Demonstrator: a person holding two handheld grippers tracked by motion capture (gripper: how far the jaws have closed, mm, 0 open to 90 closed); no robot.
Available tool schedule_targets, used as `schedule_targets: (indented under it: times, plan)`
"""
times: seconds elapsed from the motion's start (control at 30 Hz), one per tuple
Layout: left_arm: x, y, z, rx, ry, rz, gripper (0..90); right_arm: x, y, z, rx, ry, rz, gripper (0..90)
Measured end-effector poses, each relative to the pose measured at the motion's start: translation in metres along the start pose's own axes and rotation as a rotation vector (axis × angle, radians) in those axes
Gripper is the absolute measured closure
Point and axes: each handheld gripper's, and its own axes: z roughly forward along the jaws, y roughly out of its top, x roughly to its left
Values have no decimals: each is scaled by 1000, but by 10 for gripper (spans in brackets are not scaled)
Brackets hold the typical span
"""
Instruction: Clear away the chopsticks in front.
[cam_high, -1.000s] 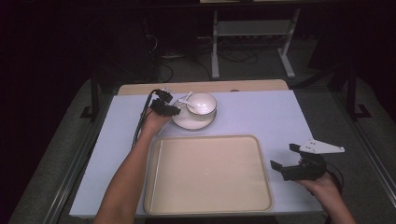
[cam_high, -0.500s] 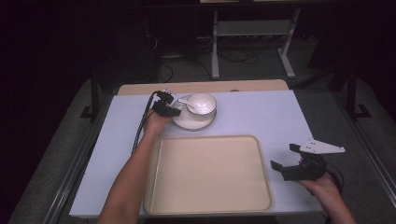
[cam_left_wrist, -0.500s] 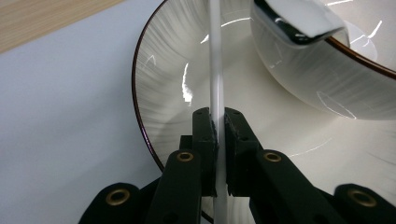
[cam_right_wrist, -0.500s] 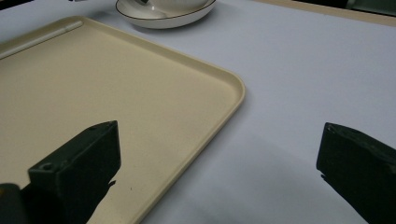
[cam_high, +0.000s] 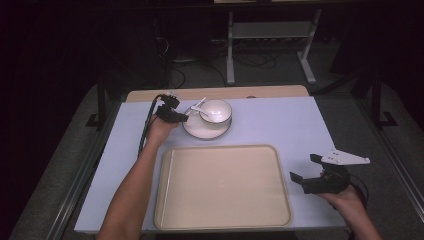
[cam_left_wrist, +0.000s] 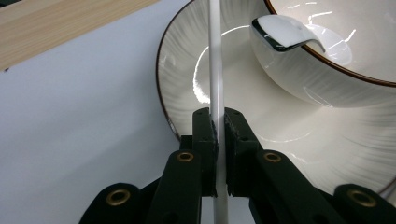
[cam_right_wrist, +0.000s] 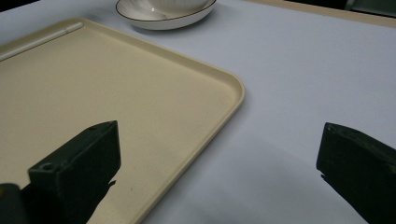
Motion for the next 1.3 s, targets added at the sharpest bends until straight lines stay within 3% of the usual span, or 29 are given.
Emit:
schedule_targets:
  times: [0.23, 0.6, 1.0, 1.3]
  plan:
    - [3, -3, -19, -1, -2, -13, 838, 1, 0, 0, 0, -1, 1, 0]
    - [7, -21, -42, -4, -9, -25, 839, 2, 1, 0, -1, -2, -1, 0]
    - [9, -54, -65, -2, -11, -46, 839, 2, 1, 0, -2, -2, -3, 0]
    - [-3, -80, -80, -16, -27, -45, 840, 3, 1, 1, -1, -1, -5, 0]
